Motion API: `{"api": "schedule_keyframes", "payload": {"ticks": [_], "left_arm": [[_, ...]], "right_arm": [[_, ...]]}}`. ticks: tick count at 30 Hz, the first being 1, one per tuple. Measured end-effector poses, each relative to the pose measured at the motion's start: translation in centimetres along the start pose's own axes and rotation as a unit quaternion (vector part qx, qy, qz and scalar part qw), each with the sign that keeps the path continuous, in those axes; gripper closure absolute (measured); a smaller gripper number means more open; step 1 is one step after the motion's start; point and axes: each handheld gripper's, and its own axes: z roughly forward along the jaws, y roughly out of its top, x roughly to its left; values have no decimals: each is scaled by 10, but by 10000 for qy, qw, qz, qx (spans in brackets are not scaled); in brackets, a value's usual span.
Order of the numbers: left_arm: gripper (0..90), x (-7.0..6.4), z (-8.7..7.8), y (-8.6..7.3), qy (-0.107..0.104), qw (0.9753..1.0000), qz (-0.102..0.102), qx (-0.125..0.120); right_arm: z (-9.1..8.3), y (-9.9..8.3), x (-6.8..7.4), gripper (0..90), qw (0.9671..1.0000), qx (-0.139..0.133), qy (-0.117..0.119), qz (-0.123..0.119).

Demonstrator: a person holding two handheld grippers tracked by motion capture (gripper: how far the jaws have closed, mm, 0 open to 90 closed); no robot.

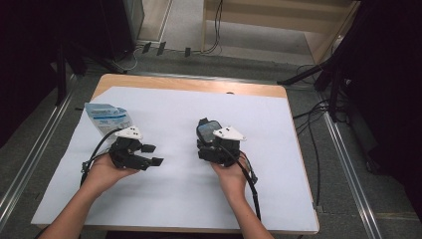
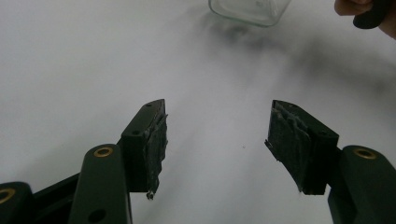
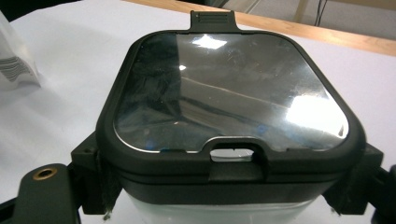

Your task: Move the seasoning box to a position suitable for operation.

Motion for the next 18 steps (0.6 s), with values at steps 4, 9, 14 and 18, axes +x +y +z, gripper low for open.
{"api": "schedule_keyframes", "payload": {"ticks": [4,9,14,18], "left_arm": [[385,0,1,0,3,10000,-51,-15],[386,-1,0,-1,46,10000,-13,25],[385,-1,0,-1,45,10000,1,42],[385,-1,1,-1,49,10000,-17,41]], "right_arm": [[6,-1,8,164,9995,-24,-195,238],[15,-3,20,164,9987,-106,-409,297],[21,-4,27,164,9984,-79,-457,337],[22,-4,33,164,9983,-111,-454,338]]}}
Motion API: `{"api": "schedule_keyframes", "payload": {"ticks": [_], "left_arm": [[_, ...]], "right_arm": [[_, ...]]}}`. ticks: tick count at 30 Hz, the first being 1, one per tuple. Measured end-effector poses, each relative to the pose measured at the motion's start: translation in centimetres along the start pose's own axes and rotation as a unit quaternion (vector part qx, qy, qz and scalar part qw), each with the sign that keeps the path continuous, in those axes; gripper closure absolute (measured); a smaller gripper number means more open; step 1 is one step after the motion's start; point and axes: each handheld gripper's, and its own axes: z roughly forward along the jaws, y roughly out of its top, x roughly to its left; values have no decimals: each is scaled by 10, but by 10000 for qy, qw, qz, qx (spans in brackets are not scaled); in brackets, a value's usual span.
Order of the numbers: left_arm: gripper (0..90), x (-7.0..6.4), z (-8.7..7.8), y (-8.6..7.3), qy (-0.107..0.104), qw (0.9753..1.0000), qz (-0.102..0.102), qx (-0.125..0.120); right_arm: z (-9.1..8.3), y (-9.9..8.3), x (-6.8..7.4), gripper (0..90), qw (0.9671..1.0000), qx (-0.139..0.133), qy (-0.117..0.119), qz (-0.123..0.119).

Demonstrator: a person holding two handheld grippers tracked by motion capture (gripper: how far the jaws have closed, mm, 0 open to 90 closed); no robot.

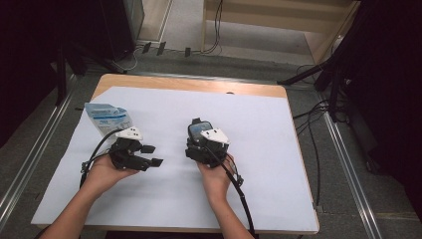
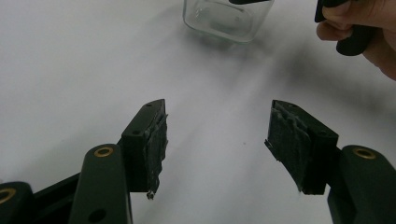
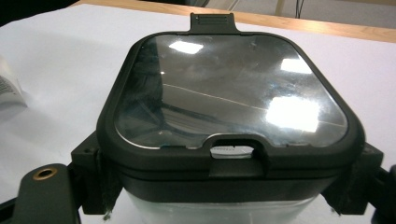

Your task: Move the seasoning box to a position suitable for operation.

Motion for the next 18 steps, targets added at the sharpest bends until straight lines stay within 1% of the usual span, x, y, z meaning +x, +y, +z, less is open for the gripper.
{"api": "schedule_keyframes", "payload": {"ticks": [3,5,12,14,16,17,18], "left_arm": [[385,0,0,0,-16,10000,5,9],[385,0,-1,0,1,10000,6,6],[386,0,0,0,-2,10000,17,29],[385,-1,1,0,-27,10000,3,23],[385,-1,1,0,-1,10000,-2,36],[386,-1,1,0,-5,10000,5,37],[386,-1,1,0,-10,10000,2,44]], "right_arm": [[2,-2,5,164,9999,9,100,27],[2,-5,9,164,10000,23,83,-45],[6,-13,15,163,9999,96,123,-40],[5,-15,16,163,9999,57,93,-46],[5,-17,17,163,9999,30,83,-60],[4,-18,17,162,9999,41,79,-88],[4,-21,18,161,9998,30,74,-171]]}}
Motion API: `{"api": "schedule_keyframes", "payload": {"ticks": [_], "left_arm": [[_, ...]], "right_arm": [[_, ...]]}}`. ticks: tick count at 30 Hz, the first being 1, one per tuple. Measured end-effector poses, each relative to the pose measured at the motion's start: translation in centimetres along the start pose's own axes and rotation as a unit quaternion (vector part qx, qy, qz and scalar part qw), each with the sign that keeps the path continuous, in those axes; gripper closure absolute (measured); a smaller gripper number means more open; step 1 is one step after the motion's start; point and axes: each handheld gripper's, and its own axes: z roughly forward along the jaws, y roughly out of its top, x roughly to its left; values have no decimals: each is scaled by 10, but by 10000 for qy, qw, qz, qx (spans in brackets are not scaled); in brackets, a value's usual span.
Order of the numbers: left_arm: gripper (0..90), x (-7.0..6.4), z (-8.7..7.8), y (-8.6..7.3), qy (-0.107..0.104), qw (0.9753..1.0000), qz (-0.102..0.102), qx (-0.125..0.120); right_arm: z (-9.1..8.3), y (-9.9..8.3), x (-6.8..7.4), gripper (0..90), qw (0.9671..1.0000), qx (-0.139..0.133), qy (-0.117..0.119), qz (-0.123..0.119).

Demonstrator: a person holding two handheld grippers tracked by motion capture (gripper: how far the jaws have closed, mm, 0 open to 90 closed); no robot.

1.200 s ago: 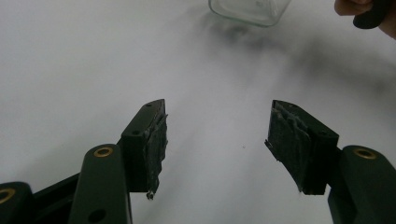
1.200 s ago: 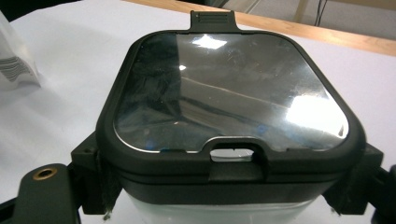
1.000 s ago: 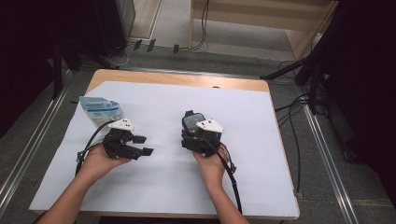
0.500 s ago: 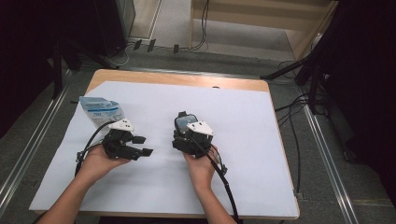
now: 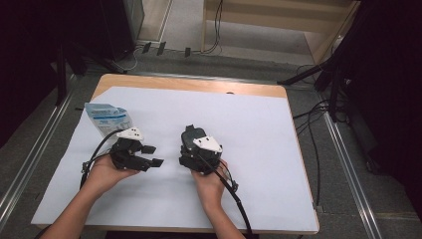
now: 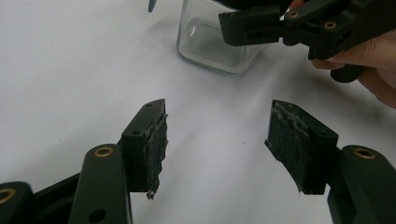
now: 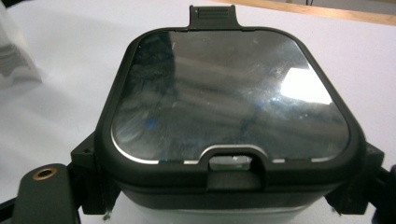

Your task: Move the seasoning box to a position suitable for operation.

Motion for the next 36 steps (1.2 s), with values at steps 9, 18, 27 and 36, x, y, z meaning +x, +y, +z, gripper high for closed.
{"api": "schedule_keyframes", "payload": {"ticks": [9,18,27,36], "left_arm": [[386,0,0,0,13,10000,6,11],[385,0,0,0,4,10000,-4,5],[386,0,1,0,11,10000,1,19],[390,5,-1,3,-87,9993,-356,-125]], "right_arm": [[0,-2,-2,148,9998,103,139,130],[-14,7,-8,134,9988,51,463,169],[-37,24,-16,148,9970,-2,772,-58],[-66,39,-37,206,9932,-17,1138,-229]]}}
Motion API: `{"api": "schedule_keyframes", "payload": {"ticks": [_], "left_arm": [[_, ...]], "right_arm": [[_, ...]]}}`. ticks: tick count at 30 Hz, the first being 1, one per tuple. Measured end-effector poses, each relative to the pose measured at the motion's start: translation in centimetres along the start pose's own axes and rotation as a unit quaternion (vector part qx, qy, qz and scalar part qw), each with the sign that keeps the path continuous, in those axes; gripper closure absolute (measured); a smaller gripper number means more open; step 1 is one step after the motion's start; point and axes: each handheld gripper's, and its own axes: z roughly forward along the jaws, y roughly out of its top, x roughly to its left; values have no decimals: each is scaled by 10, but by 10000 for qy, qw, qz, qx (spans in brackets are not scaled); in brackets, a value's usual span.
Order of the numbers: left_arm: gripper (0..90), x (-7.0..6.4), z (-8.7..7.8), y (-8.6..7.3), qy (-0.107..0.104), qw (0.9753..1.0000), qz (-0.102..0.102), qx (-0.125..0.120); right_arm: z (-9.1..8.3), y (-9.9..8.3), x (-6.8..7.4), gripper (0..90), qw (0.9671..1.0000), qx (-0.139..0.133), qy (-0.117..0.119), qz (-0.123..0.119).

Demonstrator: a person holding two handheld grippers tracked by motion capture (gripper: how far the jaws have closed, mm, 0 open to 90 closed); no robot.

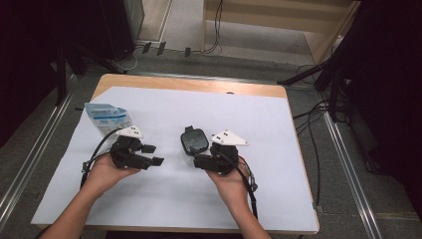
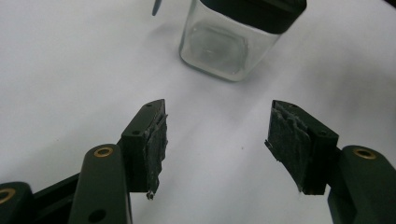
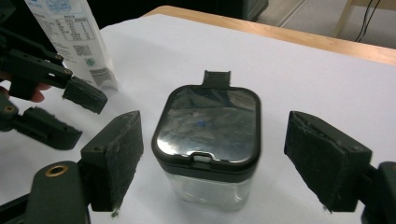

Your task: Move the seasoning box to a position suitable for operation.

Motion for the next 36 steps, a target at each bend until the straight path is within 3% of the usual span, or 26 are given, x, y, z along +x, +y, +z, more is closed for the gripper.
{"api": "schedule_keyframes", "payload": {"ticks": [2,3,5,9,11,14,20,25,28,36], "left_arm": [[423,3,-2,2,-25,9999,-148,-67],[439,4,-2,3,-59,9998,-169,-108],[465,6,-3,7,-97,9996,-262,4],[537,6,-6,17,-120,9997,-185,-72],[599,4,-4,23,-26,10000,-61,-1],[724,5,-1,31,-175,9998,11,-30],[895,4,4,44,55,9997,237,-82],[900,4,10,37,30,9996,261,-87],[899,4,14,33,58,9996,290,38],[899,4,24,27,-69,9999,127,-20]], "right_arm": [[-4,1,-8,218,10000,6,49,68],[-6,2,-17,225,9997,7,140,221],[-9,2,-28,265,9989,-26,254,383],[-13,-1,-45,341,9995,-109,141,255],[-12,-4,-53,398,9997,-95,86,219],[-8,-8,-62,410,9993,1,222,295],[2,-11,-75,485,9976,193,475,460],[5,-12,-77,585,9980,180,554,252],[7,-14,-77,652,9978,266,597,127],[15,-20,-78,856,9966,500,649,56]]}}
